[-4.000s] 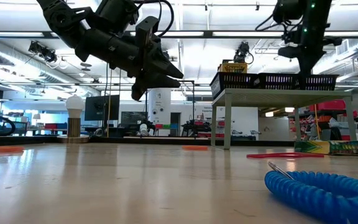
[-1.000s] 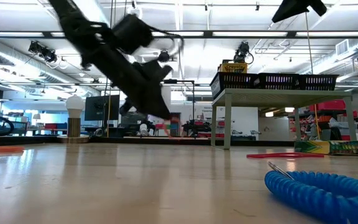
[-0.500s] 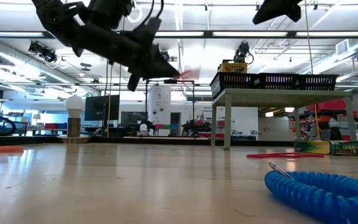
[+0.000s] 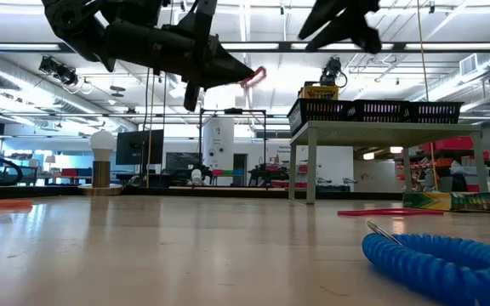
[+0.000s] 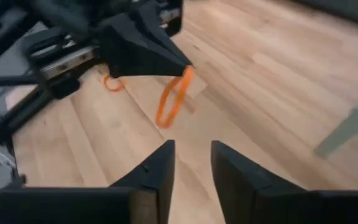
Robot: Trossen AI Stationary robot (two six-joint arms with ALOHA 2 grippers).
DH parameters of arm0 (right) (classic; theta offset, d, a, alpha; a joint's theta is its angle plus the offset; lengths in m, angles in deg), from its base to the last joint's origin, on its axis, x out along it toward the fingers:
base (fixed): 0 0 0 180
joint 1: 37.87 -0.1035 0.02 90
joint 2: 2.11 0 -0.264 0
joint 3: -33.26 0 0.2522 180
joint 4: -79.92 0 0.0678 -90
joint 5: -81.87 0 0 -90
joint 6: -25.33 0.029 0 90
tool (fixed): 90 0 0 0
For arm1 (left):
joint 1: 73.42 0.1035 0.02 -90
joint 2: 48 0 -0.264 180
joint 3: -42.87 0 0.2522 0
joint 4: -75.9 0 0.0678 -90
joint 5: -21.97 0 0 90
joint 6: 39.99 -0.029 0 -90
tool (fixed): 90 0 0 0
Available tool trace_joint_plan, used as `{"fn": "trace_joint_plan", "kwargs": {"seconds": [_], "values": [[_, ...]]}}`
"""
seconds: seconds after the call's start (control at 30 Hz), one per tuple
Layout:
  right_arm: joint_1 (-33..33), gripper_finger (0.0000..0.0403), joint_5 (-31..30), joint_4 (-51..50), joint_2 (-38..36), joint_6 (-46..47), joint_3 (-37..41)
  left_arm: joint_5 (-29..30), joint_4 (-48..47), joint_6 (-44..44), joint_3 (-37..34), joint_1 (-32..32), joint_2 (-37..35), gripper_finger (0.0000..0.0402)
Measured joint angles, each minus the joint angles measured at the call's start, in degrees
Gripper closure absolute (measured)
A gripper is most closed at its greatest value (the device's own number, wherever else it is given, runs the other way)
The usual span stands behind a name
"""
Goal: Pick & Place Office Desk Supplies
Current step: Put the top orange rubber band into the middle black basket on the shelf
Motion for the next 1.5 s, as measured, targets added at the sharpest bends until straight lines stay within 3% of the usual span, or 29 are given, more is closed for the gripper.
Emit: {"fn": "trace_joint_plan", "kwargs": {"seconds": [0.23,0.47,0.57,0.83,1.3,1.5], "values": [[2.41,0.0249,4.61,10.48,7.09,2.86,0.00,-0.53,1.58,-0.03,0.02,-0.04,0.00,0.0397],[4.19,0.0252,1.86,15.29,12.38,2.75,0.00,-1.02,2.05,-0.41,0.02,-0.37,0.01,0.0397],[4.17,0.0277,1.99,15.99,12.85,2.29,0.00,-0.97,2.08,-0.48,0.02,-0.35,0.02,0.0397],[4.11,0.0395,0.17,15.87,12.11,-1.48,0.00,-0.98,2.25,-0.49,0.04,-0.24,0.02,0.0393],[4.17,0.0399,-1.77,-3.61,-1.81,-4.79,0.00,-1.40,-4.38,-0.96,0.07,2.89,-6.45,0.0277],[6.63,0.0399,-7.65,-15.81,-9.06,-4.77,-3.06,-1.43,-6.09,-2.90,0.05,4.31,-8.47,0.0267]]}}
